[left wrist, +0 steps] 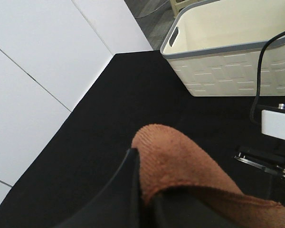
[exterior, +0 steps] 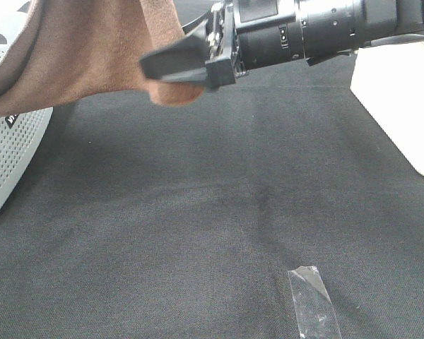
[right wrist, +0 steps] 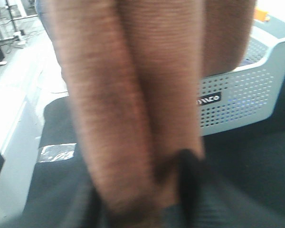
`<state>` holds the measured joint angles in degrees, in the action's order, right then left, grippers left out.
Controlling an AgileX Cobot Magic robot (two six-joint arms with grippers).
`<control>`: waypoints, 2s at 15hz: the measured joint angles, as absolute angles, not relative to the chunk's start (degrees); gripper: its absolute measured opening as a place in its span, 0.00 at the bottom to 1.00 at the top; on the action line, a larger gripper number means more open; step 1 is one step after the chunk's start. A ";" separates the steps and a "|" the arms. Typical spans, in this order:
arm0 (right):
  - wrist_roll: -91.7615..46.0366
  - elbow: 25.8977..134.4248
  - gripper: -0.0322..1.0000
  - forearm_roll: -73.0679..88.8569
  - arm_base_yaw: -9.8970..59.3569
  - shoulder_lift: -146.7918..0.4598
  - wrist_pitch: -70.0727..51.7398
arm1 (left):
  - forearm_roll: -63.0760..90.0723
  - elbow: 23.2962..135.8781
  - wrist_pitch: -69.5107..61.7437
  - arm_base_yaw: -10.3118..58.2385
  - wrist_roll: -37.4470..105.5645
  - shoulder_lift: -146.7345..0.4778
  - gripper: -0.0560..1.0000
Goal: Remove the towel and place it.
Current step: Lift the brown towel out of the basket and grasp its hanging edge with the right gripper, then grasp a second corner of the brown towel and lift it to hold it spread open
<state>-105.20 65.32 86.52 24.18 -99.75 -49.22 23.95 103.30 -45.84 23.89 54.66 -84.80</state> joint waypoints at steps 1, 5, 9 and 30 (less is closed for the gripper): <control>-105.20 65.32 0.19 86.34 24.18 -99.75 -49.05 | 23.95 103.30 -45.84 23.89 54.49 -84.80 0.05; -105.02 65.32 0.03 85.08 24.18 -99.75 -48.99 | 23.95 103.30 -47.38 23.89 53.23 -84.80 0.05; -85.20 65.66 0.03 78.55 24.12 -98.15 -42.69 | 19.08 103.30 -54.14 23.89 50.48 -84.80 0.05; -39.99 111.96 0.03 4.24 24.12 -91.85 -35.47 | 0.80 103.30 -6.70 21.72 39.82 -93.68 0.05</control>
<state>-39.99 111.96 4.24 24.12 -91.85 -35.47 0.80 103.30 -6.70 21.72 39.82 -93.68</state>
